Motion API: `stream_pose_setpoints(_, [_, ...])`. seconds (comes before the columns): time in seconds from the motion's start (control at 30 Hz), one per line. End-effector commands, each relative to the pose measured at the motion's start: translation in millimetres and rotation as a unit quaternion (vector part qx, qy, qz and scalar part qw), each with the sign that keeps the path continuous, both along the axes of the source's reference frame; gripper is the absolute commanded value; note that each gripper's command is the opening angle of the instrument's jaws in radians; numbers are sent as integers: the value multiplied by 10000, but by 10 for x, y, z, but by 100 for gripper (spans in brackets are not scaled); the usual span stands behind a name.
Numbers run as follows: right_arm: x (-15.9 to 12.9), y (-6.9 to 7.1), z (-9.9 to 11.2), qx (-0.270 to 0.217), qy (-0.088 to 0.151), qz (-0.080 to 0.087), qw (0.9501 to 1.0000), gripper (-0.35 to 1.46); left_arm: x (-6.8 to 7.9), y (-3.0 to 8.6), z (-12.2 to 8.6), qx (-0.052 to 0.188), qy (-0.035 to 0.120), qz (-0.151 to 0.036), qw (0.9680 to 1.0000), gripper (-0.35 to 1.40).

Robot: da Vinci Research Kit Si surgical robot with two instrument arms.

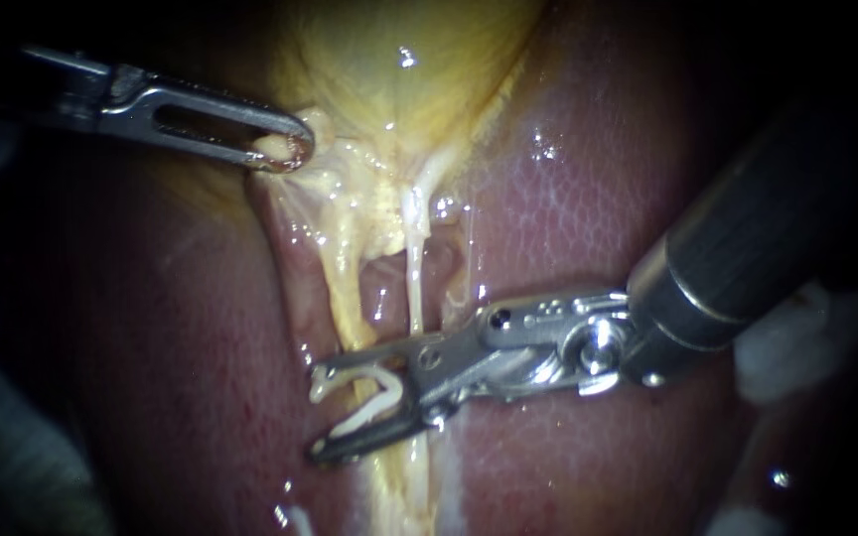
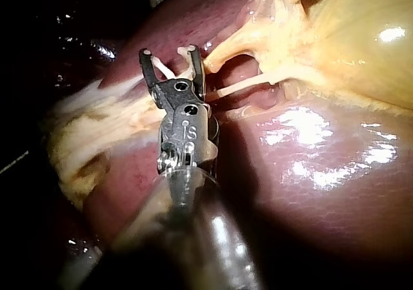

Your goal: Clipping first clip left tube

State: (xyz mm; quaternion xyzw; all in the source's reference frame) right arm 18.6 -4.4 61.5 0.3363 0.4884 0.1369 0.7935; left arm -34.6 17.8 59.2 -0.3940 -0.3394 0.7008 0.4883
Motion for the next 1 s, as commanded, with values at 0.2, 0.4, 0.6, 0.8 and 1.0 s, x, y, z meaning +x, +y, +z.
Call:
stream_pose_setpoints(0.2, [-6, 4, -15, 72, 117, 51, 9999, 50, 0, 0, -1, -1, -8, -1, 10000, -35])
stream_pose_setpoints(0.4, [-21, 15, -35, 171, 230, 92, 9995, 50, 1, 0, -1, 0, -10, 1, 10000, -35])
stream_pose_setpoints(0.6, [-38, 20, -36, 201, 284, 92, 9994, 50, 2, 1, -2, -3, -4, -9, 10000, -35])
stream_pose_setpoints(0.8, [-50, 26, -24, 173, 311, 109, 9993, 50, 2, 1, -2, -3, -4, -8, 10000, -35])
stream_pose_setpoints(1.0, [-59, 33, -5, 283, 260, 188, 9991, 50, 2, 1, -2, -3, -4, -8, 10000, -35])
